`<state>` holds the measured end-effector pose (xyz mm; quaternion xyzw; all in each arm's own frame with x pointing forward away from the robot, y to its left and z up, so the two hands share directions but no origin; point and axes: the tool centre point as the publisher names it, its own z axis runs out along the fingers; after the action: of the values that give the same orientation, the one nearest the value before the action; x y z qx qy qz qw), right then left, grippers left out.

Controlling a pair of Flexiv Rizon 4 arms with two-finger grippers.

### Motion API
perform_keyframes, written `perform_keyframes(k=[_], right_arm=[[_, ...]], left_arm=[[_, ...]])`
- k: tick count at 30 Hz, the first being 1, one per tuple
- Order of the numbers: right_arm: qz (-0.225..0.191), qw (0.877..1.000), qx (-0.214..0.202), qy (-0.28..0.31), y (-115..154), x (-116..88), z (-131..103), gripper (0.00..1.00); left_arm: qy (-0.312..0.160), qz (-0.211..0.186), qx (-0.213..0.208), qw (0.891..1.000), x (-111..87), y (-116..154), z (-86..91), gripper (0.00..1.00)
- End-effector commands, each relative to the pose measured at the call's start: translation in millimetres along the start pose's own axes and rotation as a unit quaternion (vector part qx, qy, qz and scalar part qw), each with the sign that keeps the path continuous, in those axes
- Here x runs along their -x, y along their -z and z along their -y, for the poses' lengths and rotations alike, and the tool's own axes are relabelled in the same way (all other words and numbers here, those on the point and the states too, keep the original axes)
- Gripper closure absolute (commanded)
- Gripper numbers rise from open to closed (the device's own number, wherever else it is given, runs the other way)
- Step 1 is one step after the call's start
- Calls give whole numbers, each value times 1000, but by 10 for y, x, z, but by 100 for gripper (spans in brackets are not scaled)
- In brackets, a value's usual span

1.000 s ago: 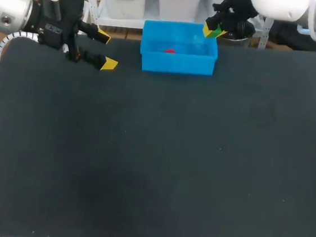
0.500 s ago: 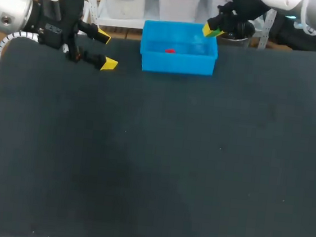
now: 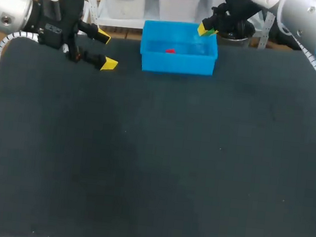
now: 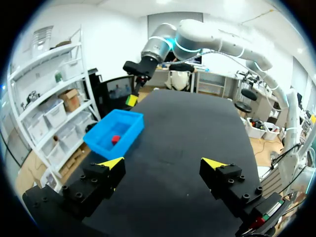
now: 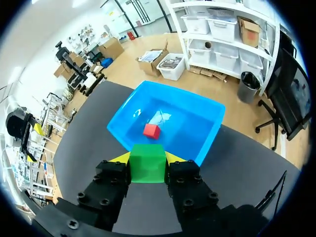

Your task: Use the left arm to pick the red cube and place it into the blue plastic box first, then use the right arm to grasp the green cube and put it into the same blue plastic box after the first action is fully finished.

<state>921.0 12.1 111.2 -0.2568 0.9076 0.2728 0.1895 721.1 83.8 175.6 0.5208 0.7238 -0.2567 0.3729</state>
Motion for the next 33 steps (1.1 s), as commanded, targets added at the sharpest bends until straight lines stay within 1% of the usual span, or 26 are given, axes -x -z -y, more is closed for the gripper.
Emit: perform_keyframes(k=[1,16,24,26,27,28,29,30,33], right_arm=[[-65,997,34,1,-119,231,136,100],[-86,996,15,8,-380,407,321,100],[-89,996,3,1,-420,465,426,100],[-89,996,-3,-2,-414,468,430,49],[-89,996,-3,-2,-408,471,431,22],[-88,996,-3,-2,-404,472,434,16],[-87,996,-5,-3,-396,473,435,5],[-87,996,-6,-3,-383,473,433,0],[-85,996,-8,-3,-345,466,429,0]], left_arm=[[-2,2,-1,1000,-11,3,-6,0],[-2,2,-1,1000,-11,3,-6,0],[-2,2,-1,1000,-11,3,-6,0],[-2,2,-1,1000,-11,3,-6,0],[-2,2,-1,1000,-11,3,-6,0],[-2,2,-1,1000,-11,3,-6,0],[-2,2,-1,1000,-11,3,-6,0],[-2,2,-1,1000,-11,3,-6,0],[-2,2,-1,1000,-11,3,-6,0]])
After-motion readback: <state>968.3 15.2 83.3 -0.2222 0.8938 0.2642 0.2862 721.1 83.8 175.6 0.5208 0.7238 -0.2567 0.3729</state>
